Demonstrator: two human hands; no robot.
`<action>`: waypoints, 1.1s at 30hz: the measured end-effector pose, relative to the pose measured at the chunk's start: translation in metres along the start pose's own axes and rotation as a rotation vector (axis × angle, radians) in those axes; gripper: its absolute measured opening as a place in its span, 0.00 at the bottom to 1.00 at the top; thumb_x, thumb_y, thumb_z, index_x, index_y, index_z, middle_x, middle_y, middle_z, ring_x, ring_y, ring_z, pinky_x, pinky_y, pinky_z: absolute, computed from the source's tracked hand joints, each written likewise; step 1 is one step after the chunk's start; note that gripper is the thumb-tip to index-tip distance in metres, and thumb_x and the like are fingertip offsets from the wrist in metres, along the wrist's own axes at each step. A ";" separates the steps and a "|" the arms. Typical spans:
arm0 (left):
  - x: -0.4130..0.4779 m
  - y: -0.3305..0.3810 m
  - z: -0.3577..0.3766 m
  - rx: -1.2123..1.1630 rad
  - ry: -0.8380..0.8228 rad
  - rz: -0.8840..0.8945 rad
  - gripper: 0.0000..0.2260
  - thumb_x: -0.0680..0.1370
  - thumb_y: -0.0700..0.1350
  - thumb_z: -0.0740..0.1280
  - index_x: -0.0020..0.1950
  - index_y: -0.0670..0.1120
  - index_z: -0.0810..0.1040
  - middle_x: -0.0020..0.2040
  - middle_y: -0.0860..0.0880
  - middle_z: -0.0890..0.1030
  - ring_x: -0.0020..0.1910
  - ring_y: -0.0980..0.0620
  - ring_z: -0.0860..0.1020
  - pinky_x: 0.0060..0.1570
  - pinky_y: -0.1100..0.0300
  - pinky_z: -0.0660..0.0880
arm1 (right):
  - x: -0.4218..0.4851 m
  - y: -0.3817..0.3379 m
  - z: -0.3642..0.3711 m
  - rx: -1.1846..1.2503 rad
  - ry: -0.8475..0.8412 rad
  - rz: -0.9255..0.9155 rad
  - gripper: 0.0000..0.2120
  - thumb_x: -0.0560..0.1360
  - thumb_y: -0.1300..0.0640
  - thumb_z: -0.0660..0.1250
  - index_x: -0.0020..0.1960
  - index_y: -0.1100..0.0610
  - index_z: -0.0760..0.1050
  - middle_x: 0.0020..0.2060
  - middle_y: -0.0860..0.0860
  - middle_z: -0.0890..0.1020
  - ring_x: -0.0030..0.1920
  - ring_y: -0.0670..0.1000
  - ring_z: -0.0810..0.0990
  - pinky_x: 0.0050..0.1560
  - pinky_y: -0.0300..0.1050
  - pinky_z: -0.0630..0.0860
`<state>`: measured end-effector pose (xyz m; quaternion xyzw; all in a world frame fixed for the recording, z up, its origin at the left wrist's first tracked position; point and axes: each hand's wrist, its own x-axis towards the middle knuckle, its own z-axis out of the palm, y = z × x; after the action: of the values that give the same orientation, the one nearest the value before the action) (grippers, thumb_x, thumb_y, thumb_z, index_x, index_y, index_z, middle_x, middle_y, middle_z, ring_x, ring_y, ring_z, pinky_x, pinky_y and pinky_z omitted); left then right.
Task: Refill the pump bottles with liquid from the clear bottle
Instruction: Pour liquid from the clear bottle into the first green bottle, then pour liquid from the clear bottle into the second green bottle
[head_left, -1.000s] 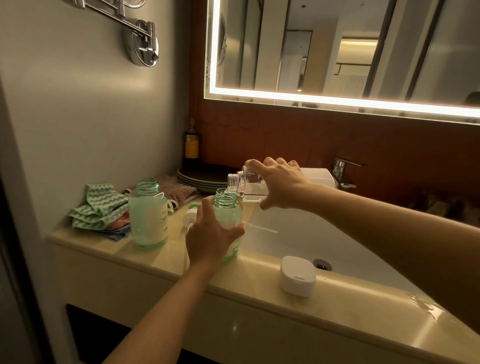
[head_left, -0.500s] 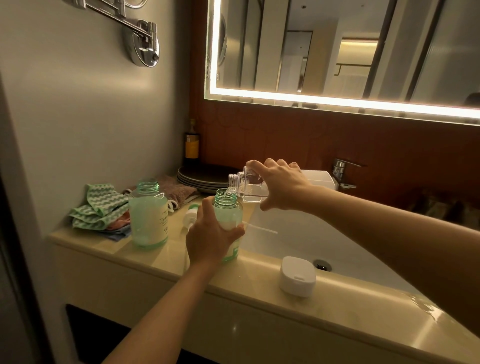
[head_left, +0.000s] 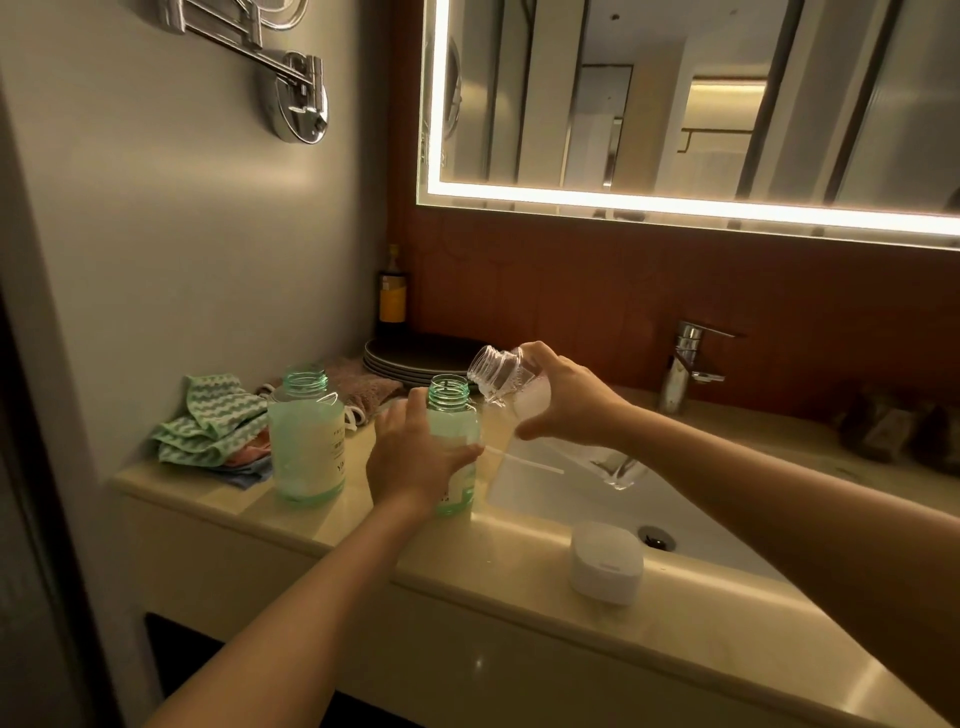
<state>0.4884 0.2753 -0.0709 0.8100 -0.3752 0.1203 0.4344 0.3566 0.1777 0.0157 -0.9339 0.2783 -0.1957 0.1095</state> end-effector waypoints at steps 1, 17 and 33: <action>0.004 -0.001 -0.001 0.036 -0.005 0.004 0.40 0.65 0.61 0.73 0.70 0.48 0.61 0.66 0.45 0.68 0.65 0.46 0.65 0.56 0.51 0.71 | -0.001 0.001 0.000 0.022 0.005 0.001 0.43 0.64 0.53 0.76 0.72 0.51 0.56 0.65 0.54 0.71 0.61 0.55 0.71 0.60 0.50 0.72; 0.007 -0.074 -0.050 -0.228 0.488 -0.108 0.40 0.66 0.48 0.77 0.71 0.39 0.60 0.69 0.36 0.62 0.67 0.40 0.63 0.62 0.49 0.65 | 0.003 -0.004 0.011 0.041 -0.004 -0.018 0.43 0.64 0.53 0.76 0.72 0.51 0.55 0.65 0.54 0.70 0.61 0.54 0.71 0.62 0.53 0.72; 0.010 -0.052 -0.070 -0.510 0.299 -0.117 0.36 0.59 0.56 0.76 0.61 0.46 0.66 0.55 0.47 0.76 0.51 0.47 0.76 0.47 0.54 0.74 | 0.003 -0.016 -0.002 -0.005 0.027 -0.055 0.42 0.65 0.54 0.76 0.71 0.51 0.56 0.64 0.54 0.71 0.60 0.54 0.72 0.58 0.47 0.72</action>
<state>0.5412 0.3437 -0.0558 0.6682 -0.2776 0.1149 0.6806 0.3657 0.1889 0.0235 -0.9388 0.2544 -0.2104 0.0981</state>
